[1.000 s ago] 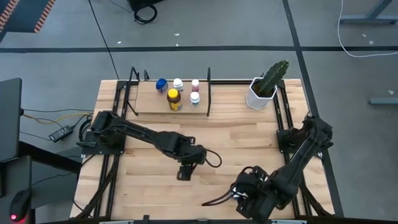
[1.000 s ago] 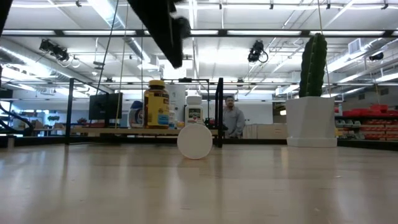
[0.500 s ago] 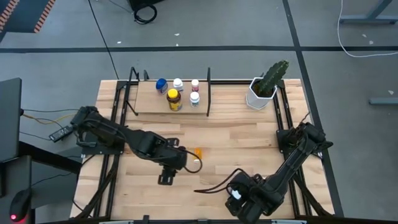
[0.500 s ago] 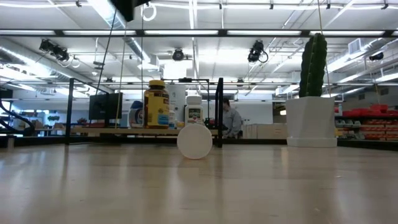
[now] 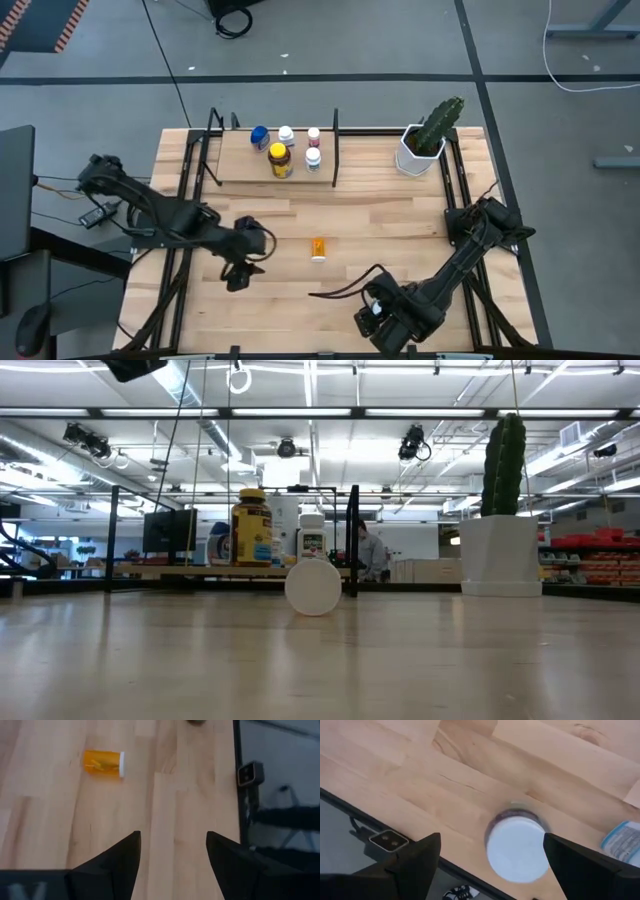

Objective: Pick and place medicine bottles onto shelf by color
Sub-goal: Put the clear pill bottle with white cover on the shelf

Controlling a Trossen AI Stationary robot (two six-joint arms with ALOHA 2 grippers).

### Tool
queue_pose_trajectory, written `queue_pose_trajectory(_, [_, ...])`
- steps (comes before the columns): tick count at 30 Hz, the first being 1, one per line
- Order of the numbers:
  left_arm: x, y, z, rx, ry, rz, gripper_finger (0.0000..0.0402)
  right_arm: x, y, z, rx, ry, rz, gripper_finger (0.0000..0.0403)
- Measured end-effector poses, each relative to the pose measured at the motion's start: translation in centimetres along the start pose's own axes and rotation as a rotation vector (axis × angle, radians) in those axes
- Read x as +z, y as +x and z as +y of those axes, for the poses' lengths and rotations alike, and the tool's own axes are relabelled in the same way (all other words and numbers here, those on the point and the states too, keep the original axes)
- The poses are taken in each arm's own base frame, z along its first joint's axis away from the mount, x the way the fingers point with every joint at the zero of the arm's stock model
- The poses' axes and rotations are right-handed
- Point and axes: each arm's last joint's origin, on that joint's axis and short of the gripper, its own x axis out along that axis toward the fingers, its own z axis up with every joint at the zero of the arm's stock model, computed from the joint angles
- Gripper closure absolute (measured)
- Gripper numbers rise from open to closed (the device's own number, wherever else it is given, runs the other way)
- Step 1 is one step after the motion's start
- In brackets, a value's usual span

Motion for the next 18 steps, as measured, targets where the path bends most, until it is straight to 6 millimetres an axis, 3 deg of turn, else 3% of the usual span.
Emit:
queue_pose_trajectory(12, [-2.0,-0.8,-1.9,0.006,-0.095,-0.084,0.0171,1.9,2.7,0.7,-0.013,0.031,0.129,0.0057])
queue_pose_trajectory(18, [-2.5,-1.0,-2.6,0.014,-0.121,-0.108,0.0171,2.9,2.8,0.6,-0.043,0.04,0.145,0.0065])
